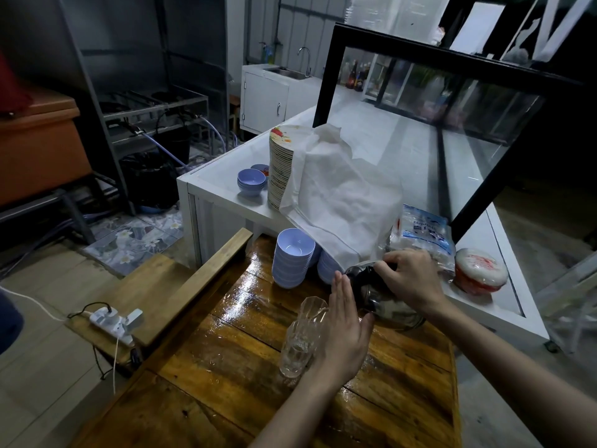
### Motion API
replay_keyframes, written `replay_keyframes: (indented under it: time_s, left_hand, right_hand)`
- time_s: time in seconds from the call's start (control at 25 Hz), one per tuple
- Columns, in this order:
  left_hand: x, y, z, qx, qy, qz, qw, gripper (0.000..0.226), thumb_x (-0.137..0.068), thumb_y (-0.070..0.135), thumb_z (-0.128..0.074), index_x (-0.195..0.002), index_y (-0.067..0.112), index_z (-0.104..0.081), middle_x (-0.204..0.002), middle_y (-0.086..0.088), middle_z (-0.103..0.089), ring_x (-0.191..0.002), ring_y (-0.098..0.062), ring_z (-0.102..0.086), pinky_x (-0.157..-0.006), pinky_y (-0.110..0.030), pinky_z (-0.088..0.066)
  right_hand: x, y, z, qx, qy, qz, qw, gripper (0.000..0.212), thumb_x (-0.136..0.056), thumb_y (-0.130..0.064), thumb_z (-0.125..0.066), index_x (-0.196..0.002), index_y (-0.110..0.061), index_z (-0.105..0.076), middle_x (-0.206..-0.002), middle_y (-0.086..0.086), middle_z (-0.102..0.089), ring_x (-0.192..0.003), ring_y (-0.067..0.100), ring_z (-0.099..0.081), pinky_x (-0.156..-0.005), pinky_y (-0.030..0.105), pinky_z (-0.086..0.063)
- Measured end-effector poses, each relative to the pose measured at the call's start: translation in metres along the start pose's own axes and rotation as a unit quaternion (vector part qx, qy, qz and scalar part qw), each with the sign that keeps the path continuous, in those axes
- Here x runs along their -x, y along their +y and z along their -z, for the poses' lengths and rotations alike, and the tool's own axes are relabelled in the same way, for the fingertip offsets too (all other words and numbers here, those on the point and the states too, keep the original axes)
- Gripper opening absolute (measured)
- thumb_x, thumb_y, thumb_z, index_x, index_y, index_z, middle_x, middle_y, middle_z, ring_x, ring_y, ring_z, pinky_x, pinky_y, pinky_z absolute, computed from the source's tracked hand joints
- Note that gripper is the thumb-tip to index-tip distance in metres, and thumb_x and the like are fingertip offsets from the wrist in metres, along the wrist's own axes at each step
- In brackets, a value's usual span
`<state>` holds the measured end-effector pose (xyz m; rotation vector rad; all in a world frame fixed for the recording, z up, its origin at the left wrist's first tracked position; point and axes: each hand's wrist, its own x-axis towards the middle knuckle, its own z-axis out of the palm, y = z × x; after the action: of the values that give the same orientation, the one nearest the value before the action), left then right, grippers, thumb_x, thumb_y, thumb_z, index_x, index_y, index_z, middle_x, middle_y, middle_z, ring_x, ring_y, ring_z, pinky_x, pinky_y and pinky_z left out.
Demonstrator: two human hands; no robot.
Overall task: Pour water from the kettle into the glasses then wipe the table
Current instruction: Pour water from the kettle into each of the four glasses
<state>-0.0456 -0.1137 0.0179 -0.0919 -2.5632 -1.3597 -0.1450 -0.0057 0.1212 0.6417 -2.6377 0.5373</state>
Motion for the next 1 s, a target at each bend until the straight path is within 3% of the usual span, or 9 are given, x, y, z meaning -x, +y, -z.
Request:
replay_keyframes:
  time_s: [0.16,0.24,0.68,0.8,1.0]
  left_hand:
    - [0.001,-0.002,-0.003,0.01,0.015,-0.004,1.0,0.079,-0.093,0.061,-0.011,-0.149,0.015,0.02,-0.156,0.003,0.031,-0.144,-0.005,0.026,-0.121,-0.033,0.002]
    - [0.001,-0.002,-0.004,0.015,0.024,-0.006,1.0,0.078,-0.093,0.061,-0.011,-0.149,0.015,0.019,-0.156,0.003,0.031,-0.144,-0.006,0.025,-0.122,-0.034,0.001]
    - [-0.003,-0.001,-0.004,0.058,0.043,0.009,0.997,0.084,-0.09,0.071,-0.01,-0.149,0.019,0.02,-0.157,0.005,0.03,-0.144,-0.004,0.024,-0.121,-0.03,0.002]
    - [-0.002,0.001,-0.001,0.079,0.05,0.011,0.996,0.086,-0.089,0.071,-0.013,-0.15,0.019,0.019,-0.156,0.007,0.031,-0.144,-0.004,0.025,-0.119,-0.023,0.006]
    - [0.0,0.002,0.001,0.095,0.056,0.014,0.994,0.084,-0.091,0.069,-0.014,-0.149,0.022,0.022,-0.156,0.009,0.032,-0.144,-0.004,0.025,-0.109,-0.004,0.009]
  right_hand:
    - [0.0,-0.002,-0.001,0.02,-0.005,0.002,1.0,0.043,-0.076,-0.047,-0.043,-0.049,-0.02,-0.062,-0.047,0.001,-0.051,-0.053,0.019,-0.047,-0.069,0.037,-0.042]
    - [0.0,-0.003,0.0,0.024,-0.002,0.004,1.0,0.038,-0.076,-0.046,-0.042,-0.047,-0.024,-0.053,-0.046,0.0,-0.046,-0.053,0.02,-0.045,-0.069,0.037,-0.04]
    - [-0.012,-0.007,0.0,0.07,-0.004,0.058,0.996,0.04,-0.078,-0.043,-0.04,-0.047,-0.019,-0.049,-0.046,0.008,-0.054,-0.054,0.023,-0.047,-0.07,0.035,-0.034]
    - [-0.015,-0.009,-0.002,0.076,-0.017,0.061,0.995,0.045,-0.079,-0.043,-0.042,-0.047,-0.013,-0.052,-0.047,0.007,-0.055,-0.054,0.021,-0.048,-0.074,0.036,-0.037]
    - [-0.018,-0.013,-0.003,0.093,-0.018,0.078,0.992,0.047,-0.079,-0.044,-0.041,-0.05,-0.013,-0.059,-0.048,0.006,-0.056,-0.056,0.022,-0.051,-0.071,0.034,-0.031]
